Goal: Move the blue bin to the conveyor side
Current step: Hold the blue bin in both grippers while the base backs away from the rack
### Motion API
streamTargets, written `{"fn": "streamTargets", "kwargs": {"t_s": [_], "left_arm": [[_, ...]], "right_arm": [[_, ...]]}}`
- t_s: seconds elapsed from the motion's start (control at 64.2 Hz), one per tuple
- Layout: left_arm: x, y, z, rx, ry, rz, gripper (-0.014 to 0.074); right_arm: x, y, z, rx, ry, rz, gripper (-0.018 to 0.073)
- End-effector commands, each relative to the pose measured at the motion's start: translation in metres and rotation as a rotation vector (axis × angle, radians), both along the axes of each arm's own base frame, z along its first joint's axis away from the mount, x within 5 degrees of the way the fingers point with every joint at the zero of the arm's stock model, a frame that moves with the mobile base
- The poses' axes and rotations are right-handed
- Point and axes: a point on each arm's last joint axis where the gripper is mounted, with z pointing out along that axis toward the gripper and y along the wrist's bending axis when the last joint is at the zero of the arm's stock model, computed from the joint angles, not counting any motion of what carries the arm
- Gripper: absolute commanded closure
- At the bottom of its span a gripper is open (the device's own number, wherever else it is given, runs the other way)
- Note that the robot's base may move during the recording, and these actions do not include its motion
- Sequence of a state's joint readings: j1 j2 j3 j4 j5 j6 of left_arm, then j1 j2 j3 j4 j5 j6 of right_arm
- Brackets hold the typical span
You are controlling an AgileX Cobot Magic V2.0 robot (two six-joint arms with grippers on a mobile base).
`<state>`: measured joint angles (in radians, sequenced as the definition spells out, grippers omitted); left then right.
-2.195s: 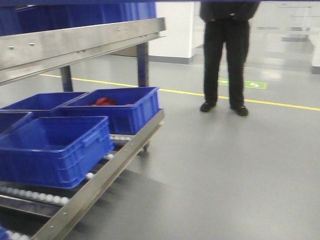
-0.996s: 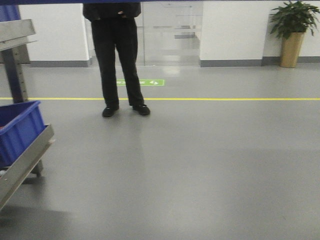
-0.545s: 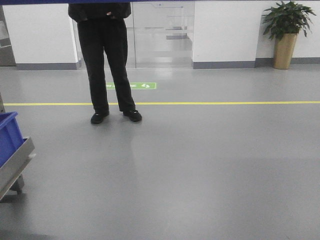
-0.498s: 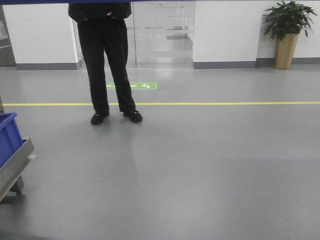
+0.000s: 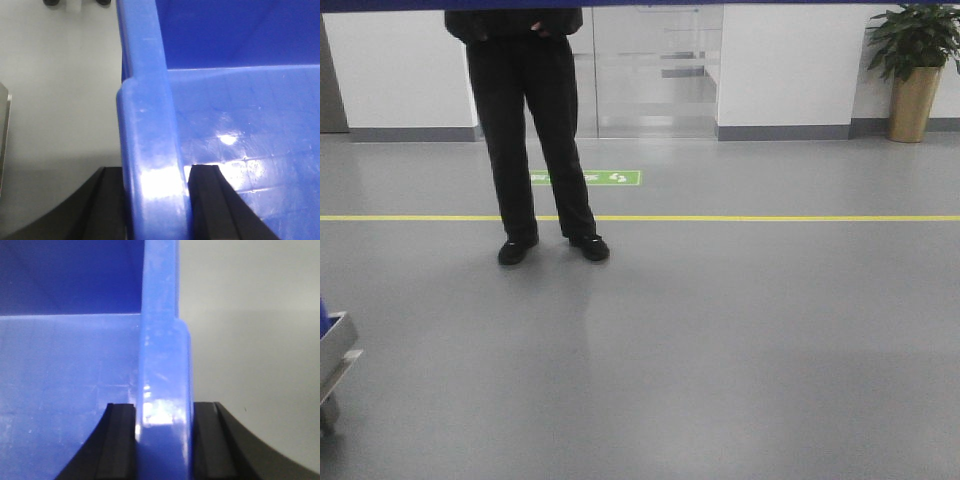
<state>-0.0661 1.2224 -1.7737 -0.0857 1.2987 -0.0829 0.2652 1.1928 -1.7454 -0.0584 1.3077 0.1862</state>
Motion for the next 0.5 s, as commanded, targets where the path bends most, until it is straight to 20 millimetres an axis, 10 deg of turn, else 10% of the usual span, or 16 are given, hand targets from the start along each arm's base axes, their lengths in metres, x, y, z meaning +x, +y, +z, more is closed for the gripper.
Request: {"fn": "streamTargets", "kwargs": {"t_s": [0.0,0.483], "left_arm": [[-0.0075,0.0016,0.0142,0.013,-0.118,0.002,0.0615],[-0.0075,0.0016,0.0142,0.013,-0.118,0.002,0.0615]], "right_arm": [[-0.0010,-0.0062,0.0144,-0.023,-0.145,-0.029,0.0648],[-0.0007,-0.0061,0.0149,-0.022,-0.151,-0.029,0.0648]]}}
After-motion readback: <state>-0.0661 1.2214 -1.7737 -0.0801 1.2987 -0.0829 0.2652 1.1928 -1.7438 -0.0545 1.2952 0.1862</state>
